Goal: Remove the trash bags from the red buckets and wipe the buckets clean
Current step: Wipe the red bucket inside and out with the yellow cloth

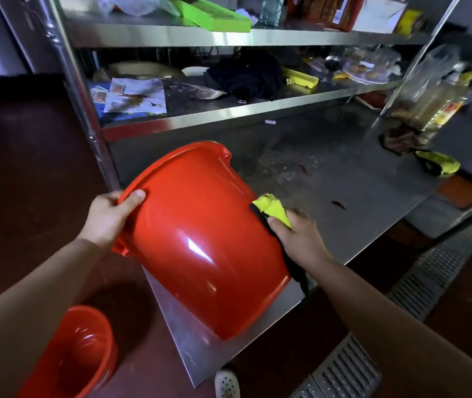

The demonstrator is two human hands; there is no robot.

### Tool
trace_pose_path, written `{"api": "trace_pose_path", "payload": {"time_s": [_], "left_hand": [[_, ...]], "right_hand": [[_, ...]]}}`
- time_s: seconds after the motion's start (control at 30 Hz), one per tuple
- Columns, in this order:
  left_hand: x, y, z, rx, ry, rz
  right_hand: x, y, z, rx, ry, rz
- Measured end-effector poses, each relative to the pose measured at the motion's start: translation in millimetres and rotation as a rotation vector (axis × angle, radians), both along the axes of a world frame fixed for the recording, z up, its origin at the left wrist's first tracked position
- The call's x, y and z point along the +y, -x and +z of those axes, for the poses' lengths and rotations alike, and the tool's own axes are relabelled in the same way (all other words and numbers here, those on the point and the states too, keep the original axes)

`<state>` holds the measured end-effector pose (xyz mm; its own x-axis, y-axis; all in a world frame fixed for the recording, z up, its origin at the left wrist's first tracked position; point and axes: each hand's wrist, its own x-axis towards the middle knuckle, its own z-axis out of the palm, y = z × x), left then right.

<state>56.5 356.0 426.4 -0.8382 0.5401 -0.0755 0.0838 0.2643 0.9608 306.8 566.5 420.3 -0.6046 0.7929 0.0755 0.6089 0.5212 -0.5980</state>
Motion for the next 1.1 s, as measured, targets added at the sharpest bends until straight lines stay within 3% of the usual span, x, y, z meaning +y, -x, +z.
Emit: {"api": "trace_pose_path", "payload": {"time_s": [0.07, 0.2, 0.33, 0.4, 0.6, 0.8, 0.93, 1.1], "left_hand": [[-13, 2, -1, -0.008, 0.004, -0.039], [-11, 18, 31, 0.209, 0.096, -0.205], [2, 26, 53, 0.138, 0.103, -0.129], [5, 28, 51, 0.193, 0.167, -0.054], [5, 36, 39, 0.201, 0.202, 0.012], [0, 46, 26, 0.189, 0.133, -0.018], [2, 45, 24, 0.173, 0.118, -0.085], [6, 46, 21, 0.217, 0.169, -0.087]], "right_hand": [[-25, 11, 6, -0.073, -0.206, 0.133], [-85, 31, 22, -0.118, -0.609, 0.352], [-126, 49, 16, -0.151, -0.788, 0.567], [-130, 60, 16, -0.149, -0.816, 0.657], [-100, 124, 32, -0.038, -0.736, 0.722], [-47, 182, 42, 0.133, -0.513, 0.701], [-18, 187, 34, 0.195, -0.358, 0.709], [6, 160, 20, 0.225, -0.047, 0.52]]}}
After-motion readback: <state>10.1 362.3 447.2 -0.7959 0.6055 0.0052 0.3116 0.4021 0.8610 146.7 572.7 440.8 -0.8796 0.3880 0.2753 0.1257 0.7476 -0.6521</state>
